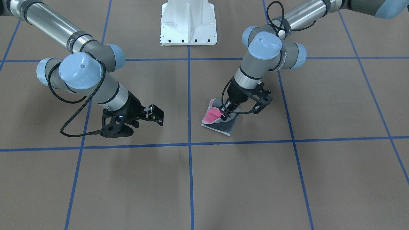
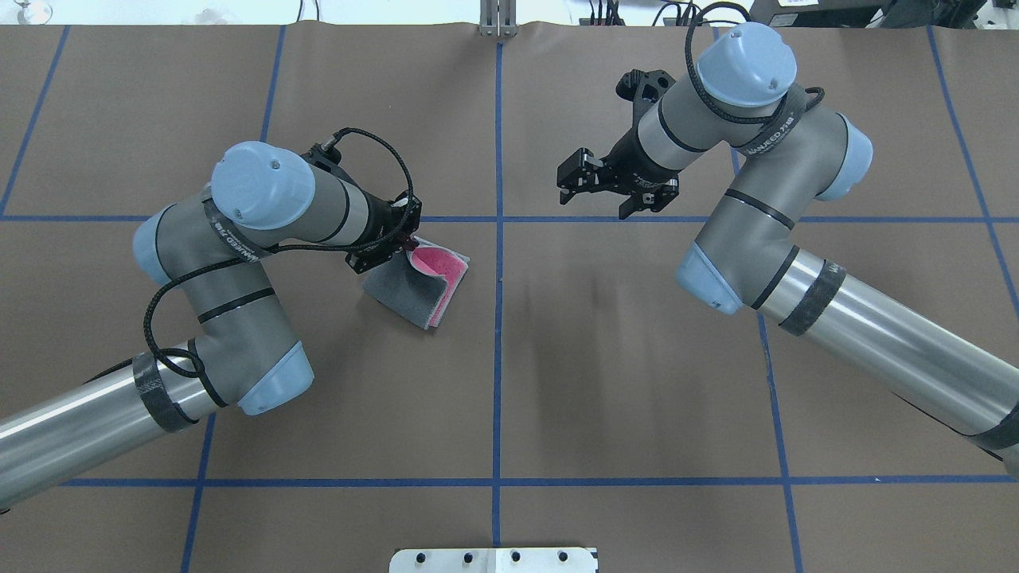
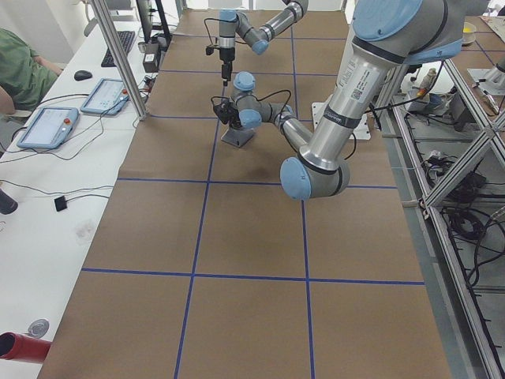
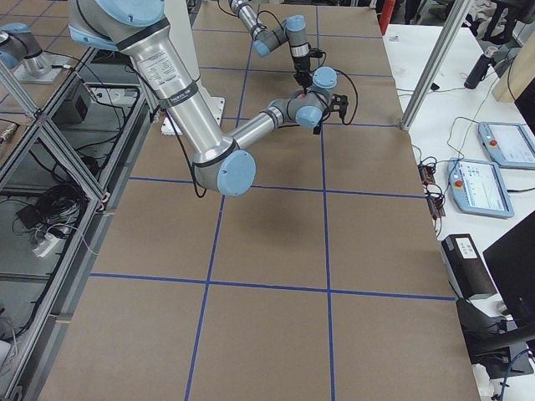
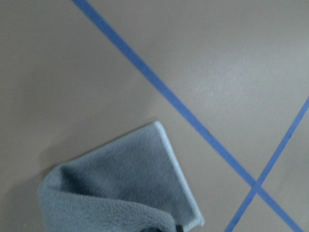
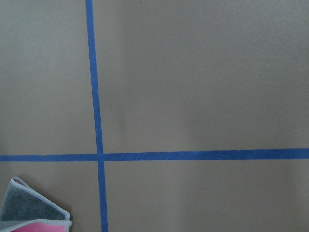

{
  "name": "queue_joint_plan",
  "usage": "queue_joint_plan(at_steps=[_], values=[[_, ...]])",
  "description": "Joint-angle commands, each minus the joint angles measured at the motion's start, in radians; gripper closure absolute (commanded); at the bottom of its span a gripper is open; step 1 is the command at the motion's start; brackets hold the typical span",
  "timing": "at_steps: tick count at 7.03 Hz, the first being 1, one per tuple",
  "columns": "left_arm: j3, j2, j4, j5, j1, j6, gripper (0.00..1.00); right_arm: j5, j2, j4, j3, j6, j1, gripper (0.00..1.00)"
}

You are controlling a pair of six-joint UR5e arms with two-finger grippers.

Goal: Fold towel twice with both arms
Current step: 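Lift the strip edge with the left gripper and fold it over onto itself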

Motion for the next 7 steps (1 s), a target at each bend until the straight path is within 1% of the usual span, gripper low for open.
queue_joint_plan(at_steps=[1,2,3,4,5,7], values=[[0.021,-0.002,-0.006,-0.002,0.002,0.001,1.00,-0.002,0.001,0.001,-0.004,0.000,-0.003,0.00],[0.032,-0.008,-0.006,0.000,0.003,-0.002,1.00,-0.002,0.001,0.001,-0.008,0.000,-0.005,0.00],[0.061,-0.037,-0.006,0.000,0.002,-0.008,0.79,-0.002,0.001,0.001,-0.008,0.000,-0.007,0.00],[0.094,-0.063,-0.006,0.005,0.002,-0.009,0.09,-0.002,0.001,0.001,-0.008,0.000,-0.007,0.00],[0.108,-0.068,-0.007,0.006,-0.001,-0.009,0.00,-0.002,0.001,0.001,-0.008,0.000,-0.007,0.00],[0.119,-0.068,-0.006,0.005,-0.037,-0.008,0.00,-0.002,0.001,0.001,-0.010,-0.002,-0.007,0.00]])
